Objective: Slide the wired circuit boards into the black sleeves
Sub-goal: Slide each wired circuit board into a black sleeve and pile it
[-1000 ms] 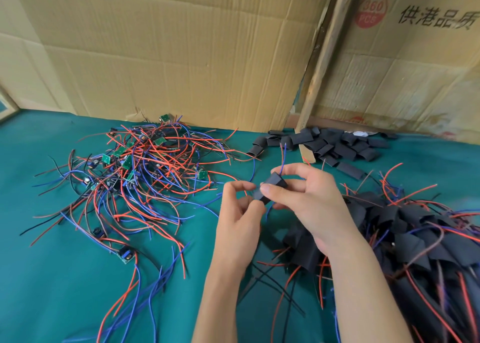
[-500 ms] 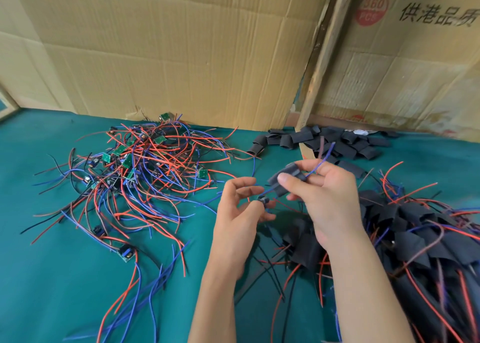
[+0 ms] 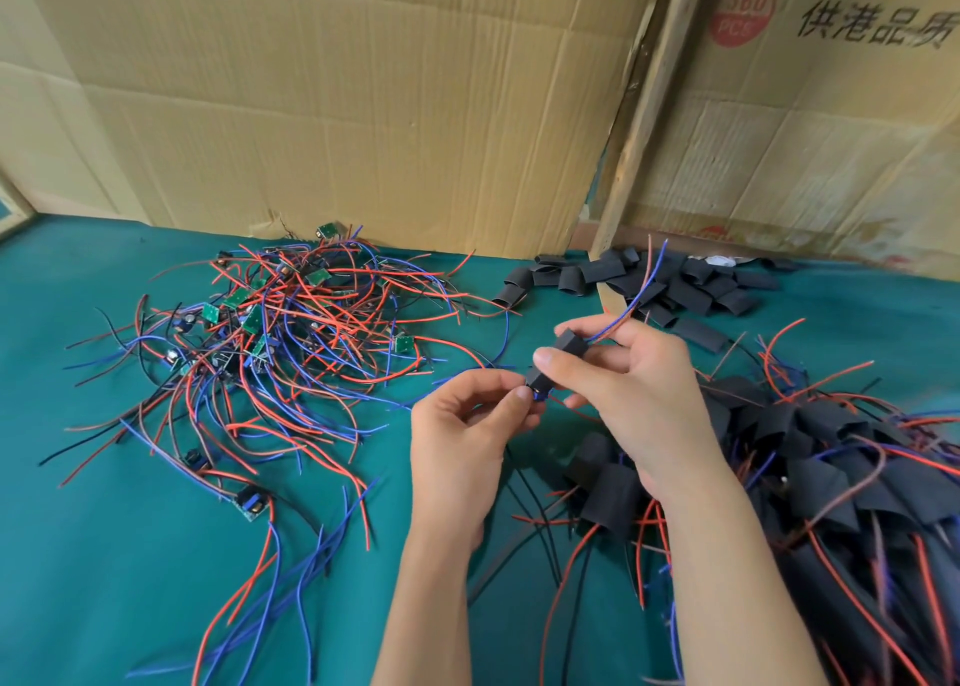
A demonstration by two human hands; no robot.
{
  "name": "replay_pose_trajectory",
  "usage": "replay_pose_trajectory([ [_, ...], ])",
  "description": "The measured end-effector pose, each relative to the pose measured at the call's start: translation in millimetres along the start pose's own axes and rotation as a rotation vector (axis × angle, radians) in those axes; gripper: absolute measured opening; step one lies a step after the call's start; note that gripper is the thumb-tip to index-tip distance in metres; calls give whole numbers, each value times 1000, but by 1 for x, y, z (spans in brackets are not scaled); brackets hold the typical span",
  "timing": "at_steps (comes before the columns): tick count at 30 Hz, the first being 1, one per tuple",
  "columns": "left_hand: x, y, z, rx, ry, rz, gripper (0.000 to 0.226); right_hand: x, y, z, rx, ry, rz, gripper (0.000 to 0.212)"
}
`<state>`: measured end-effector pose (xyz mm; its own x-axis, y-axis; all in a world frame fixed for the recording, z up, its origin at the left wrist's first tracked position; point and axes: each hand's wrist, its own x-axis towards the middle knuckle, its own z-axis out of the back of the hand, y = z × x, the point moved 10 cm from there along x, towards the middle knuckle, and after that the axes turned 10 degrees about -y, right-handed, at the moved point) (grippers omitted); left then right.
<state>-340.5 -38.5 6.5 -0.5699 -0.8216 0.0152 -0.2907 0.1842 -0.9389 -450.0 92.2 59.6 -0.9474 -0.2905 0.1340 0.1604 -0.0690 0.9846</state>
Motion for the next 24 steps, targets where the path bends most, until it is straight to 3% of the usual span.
replay_pose_trajectory([
  [4,0,-1,2,-10,-22,-16,9,-1,0,-1,-68,21,6,23],
  [15,0,-8,6,-81,-68,-64,19,-6,-4,-18,143,53,-109,13],
  [21,2,-17,9,83,-100,-191,22,-9,-9,-25,214,98,-181,16],
  [24,0,-15,2,79,-50,-174,21,-11,-10,-27,279,106,-225,15],
])
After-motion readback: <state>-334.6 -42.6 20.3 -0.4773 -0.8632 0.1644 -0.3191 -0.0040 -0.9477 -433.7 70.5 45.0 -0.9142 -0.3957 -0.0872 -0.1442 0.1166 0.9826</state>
